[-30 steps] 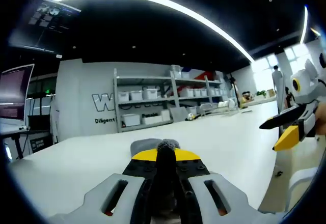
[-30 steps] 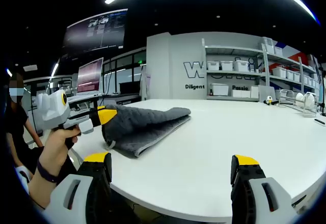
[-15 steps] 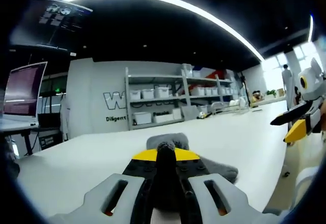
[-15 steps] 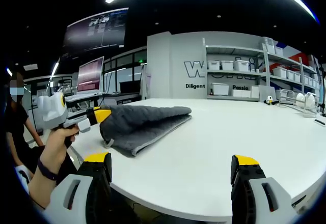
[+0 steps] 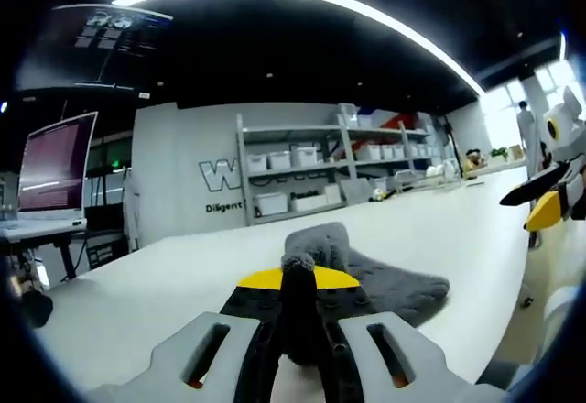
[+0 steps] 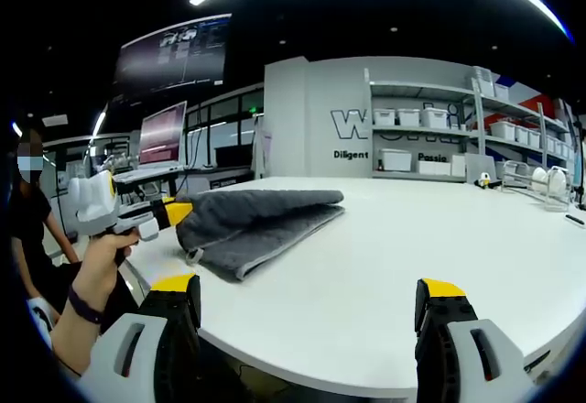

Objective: Open the folded towel by lifting each exposed corner and separating the folded layers until the towel lies flat within the target outline without major curled edges

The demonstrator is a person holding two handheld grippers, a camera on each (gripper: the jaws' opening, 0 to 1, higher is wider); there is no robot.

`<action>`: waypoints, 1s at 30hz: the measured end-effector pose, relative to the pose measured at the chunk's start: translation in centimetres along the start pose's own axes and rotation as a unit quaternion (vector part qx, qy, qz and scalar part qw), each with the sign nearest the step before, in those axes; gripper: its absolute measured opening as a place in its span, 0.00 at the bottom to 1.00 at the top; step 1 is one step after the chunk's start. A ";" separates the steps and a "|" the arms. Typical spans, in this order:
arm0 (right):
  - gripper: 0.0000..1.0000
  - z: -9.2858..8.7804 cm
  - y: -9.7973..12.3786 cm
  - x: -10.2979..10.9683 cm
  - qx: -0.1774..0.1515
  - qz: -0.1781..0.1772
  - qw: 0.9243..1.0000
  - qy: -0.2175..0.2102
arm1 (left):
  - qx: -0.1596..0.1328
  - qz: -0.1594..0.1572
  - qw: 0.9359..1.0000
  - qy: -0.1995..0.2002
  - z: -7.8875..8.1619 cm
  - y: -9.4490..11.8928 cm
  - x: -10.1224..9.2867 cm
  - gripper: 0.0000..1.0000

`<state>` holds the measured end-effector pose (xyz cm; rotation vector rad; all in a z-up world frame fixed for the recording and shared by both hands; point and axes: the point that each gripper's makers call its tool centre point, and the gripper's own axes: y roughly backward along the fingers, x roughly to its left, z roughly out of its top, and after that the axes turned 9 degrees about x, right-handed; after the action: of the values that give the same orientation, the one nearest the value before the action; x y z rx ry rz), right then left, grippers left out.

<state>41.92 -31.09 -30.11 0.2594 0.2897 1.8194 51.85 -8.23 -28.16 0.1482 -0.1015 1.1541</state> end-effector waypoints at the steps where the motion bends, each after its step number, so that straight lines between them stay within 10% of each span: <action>1: 0.99 0.0 0.0 0.0 0.000 0.000 1.000 0.000 | 0.002 0.002 1.000 -0.001 -0.1 0.0 0.1 0.07; 30: 0.99 0.0 0.0 0.3 0.002 0.002 1.000 0.004 | 0.073 0.059 0.992 -0.079 -3.1 0.9 2.3 0.08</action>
<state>41.83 -30.76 -30.09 0.2560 0.2981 1.8247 51.96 -5.22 -30.80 0.3671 -0.1677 1.2664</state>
